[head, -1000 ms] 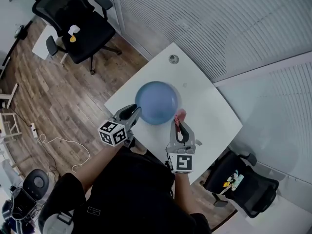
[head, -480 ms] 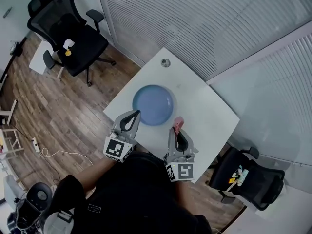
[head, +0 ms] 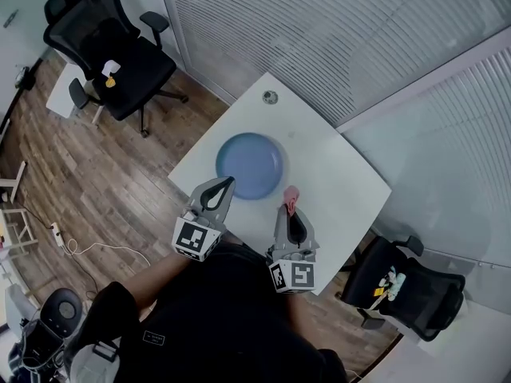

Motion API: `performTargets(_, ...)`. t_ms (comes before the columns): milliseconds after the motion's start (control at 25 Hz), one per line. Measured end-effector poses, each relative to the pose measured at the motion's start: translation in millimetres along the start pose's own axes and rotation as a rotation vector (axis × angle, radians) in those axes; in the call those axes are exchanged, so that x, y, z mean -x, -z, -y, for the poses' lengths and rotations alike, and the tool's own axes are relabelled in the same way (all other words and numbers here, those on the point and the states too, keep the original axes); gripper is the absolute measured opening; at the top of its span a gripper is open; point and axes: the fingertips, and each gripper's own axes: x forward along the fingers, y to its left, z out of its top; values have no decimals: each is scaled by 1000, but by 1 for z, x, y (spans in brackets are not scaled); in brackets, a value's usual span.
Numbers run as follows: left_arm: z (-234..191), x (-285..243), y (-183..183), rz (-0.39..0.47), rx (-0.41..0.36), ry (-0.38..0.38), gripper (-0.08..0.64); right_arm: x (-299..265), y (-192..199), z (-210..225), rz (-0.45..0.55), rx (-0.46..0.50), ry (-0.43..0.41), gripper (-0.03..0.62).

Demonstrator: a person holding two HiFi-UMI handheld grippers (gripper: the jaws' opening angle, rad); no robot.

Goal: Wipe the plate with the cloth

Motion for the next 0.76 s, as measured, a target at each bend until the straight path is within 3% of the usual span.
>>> performTargets(760,-18,9,10,-13,36,-24,2,0,-2,-4,10,-11,3,26)
